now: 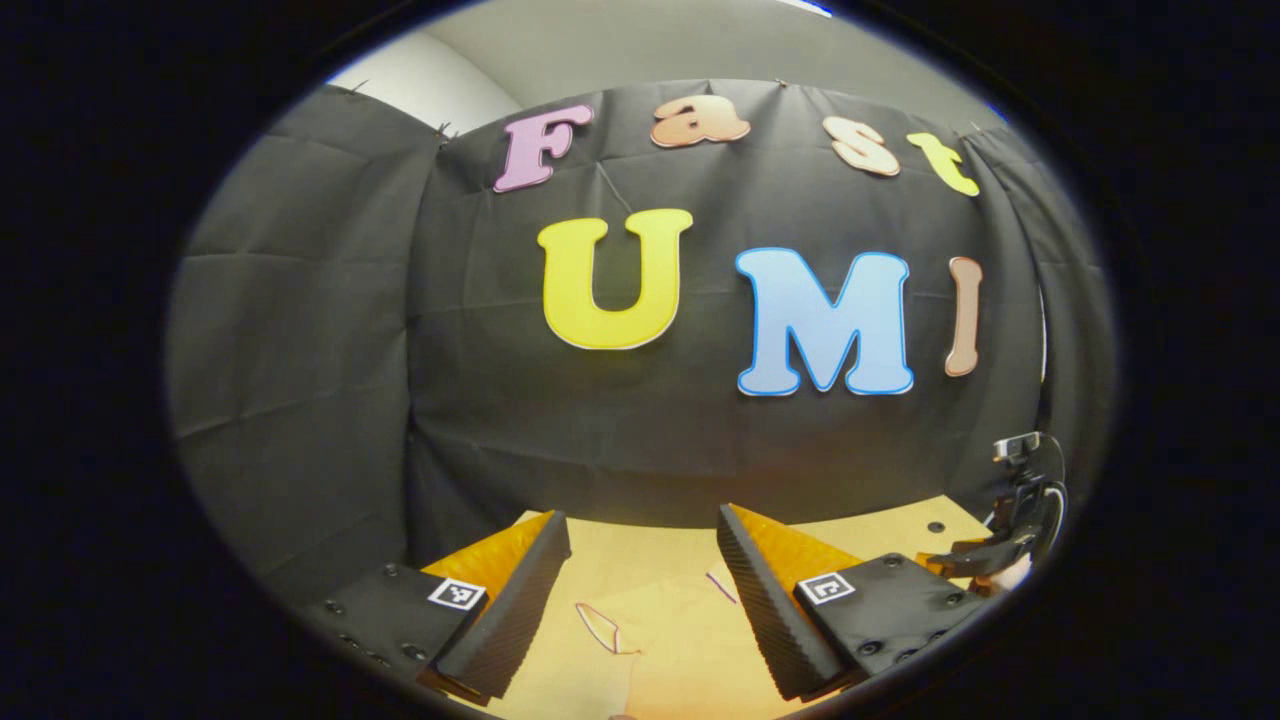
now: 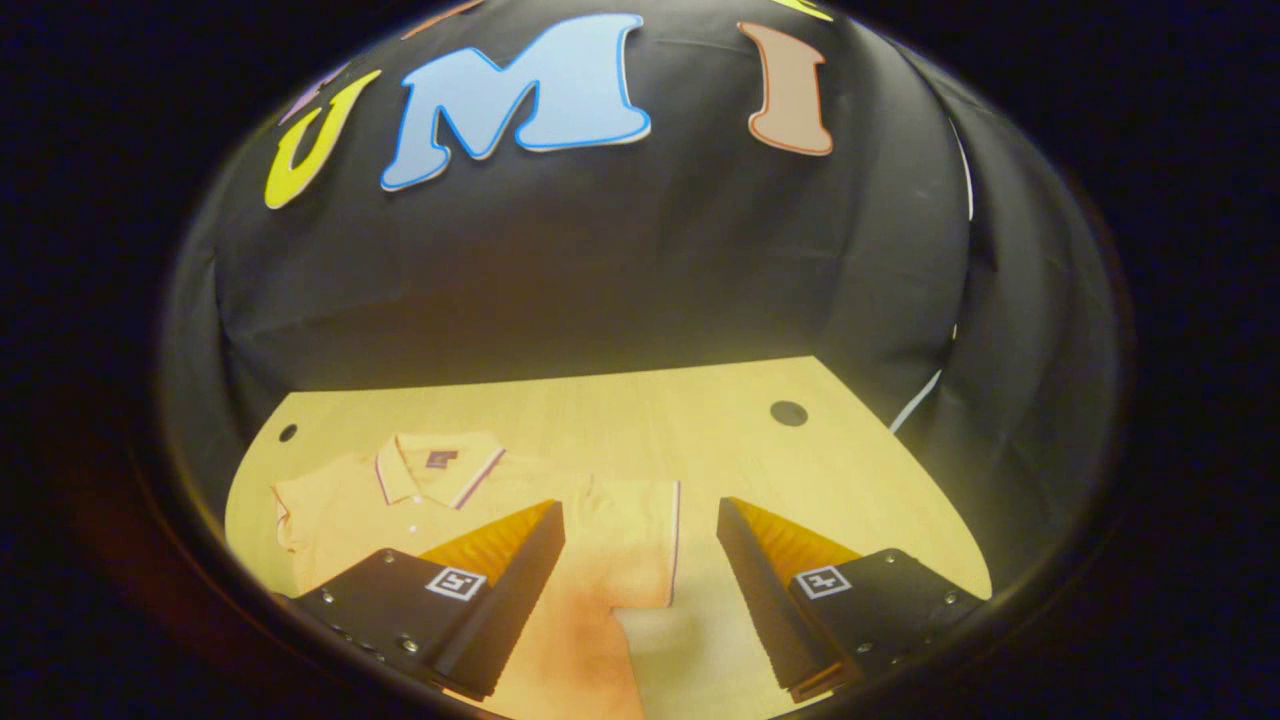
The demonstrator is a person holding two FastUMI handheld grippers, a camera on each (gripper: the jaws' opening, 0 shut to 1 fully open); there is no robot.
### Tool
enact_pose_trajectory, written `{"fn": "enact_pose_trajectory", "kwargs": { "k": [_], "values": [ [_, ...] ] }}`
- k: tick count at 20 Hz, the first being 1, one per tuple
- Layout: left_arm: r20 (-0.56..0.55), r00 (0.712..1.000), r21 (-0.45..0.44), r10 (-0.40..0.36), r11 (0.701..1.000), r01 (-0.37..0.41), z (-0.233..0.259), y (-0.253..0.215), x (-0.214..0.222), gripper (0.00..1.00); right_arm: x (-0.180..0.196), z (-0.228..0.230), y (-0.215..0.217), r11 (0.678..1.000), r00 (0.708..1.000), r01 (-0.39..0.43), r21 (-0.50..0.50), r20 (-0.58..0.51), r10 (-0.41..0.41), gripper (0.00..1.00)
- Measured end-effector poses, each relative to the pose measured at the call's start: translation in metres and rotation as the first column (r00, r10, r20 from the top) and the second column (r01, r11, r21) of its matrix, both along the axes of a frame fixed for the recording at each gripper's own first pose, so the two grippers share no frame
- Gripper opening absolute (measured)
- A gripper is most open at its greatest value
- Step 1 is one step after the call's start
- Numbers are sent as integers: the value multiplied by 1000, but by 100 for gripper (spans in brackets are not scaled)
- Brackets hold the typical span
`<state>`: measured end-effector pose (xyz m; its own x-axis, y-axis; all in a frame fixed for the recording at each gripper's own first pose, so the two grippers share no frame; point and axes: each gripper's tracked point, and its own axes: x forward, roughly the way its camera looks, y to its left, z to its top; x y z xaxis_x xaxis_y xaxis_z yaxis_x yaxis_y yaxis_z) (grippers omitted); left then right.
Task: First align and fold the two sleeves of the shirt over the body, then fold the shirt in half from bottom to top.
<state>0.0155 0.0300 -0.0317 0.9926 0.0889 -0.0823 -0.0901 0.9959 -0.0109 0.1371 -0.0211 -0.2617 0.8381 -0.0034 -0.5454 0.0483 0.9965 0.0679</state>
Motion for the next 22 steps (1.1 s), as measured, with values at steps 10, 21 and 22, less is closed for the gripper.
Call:
{"fn": "enact_pose_trajectory", "kwargs": {
  "k": [10, 21, 22],
  "values": [
    [-36, 999, 6, 8, 1000, -8, -11, -10, 18, 99, 17, -97, -19, 999, 971, 49, 21, -233, -43, 96],
    [-61, 998, 12, 5, 1000, -5, -20, -21, 30, 99, 14, -121, -20, 999, 960, 38, 14, -278, -32, 95],
    [-60, 998, 11, 1, 1000, 0, -20, -23, 32, 99, 13, -122, -19, 999, 961, 33, 13, -275, -29, 95]
  ]
}}
